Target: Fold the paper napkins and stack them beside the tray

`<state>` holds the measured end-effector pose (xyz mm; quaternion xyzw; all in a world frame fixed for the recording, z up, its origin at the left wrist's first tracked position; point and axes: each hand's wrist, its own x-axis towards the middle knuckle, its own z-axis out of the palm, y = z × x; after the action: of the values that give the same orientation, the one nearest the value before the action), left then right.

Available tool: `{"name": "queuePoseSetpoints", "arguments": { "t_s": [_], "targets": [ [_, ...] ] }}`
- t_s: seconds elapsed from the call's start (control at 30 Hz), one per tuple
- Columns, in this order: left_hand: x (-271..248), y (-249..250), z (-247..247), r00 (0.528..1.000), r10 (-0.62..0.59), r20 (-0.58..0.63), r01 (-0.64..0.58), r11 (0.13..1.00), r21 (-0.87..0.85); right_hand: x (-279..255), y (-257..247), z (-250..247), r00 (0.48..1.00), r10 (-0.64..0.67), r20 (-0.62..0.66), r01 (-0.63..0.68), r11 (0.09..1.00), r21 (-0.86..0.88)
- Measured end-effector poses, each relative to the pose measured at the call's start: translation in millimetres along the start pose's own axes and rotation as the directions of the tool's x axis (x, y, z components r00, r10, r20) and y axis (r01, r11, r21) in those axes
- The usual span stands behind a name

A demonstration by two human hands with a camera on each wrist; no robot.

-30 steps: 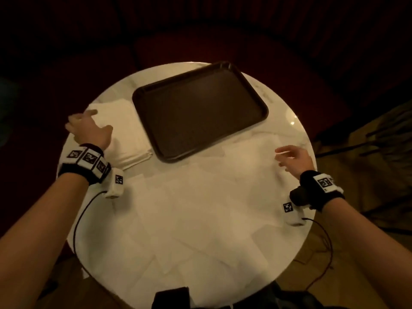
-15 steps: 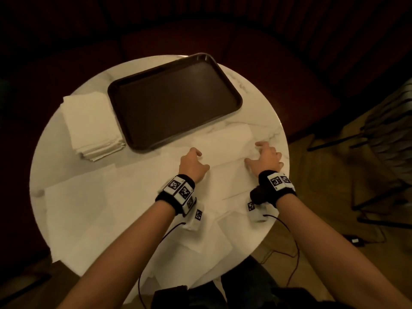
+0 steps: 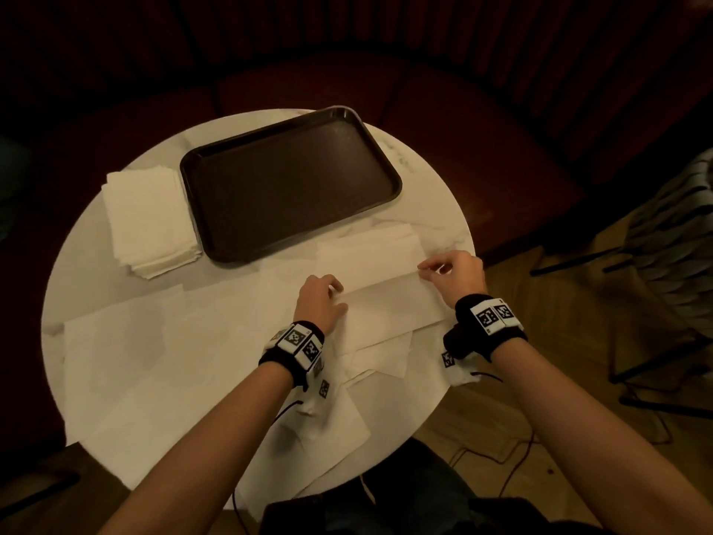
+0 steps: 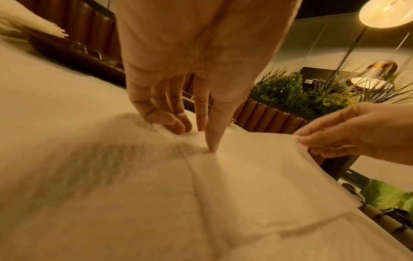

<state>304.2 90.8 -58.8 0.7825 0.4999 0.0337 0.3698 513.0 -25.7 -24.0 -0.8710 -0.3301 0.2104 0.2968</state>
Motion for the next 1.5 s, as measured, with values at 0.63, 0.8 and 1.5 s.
{"name": "queuePoseSetpoints", "arguments": {
  "t_s": [0.63,0.8,1.5],
  "targets": [
    [-2.9,28.4,-49.1,0.988,0.008,-0.151,-0.094,0.815,-0.571,5.2,-72.8,7.6,0.983,-0.181,-0.043,0.18,0.873,0.454],
    [-4.3,20.7,-86.8,0.981,-0.091,-0.171,-0.074,0.64,-0.765,-2.2,-106.5,37.3,0.94,-0.074,0.334,-0.108,0.862,0.495],
    [76.8,-157.2,-259.1,0.794,-0.553,-0.253,0.086,0.513,-0.854,-19.8,-194.5,123.8,0.803,-0.191,0.564,-0.064,0.914,0.401]
  ]
}}
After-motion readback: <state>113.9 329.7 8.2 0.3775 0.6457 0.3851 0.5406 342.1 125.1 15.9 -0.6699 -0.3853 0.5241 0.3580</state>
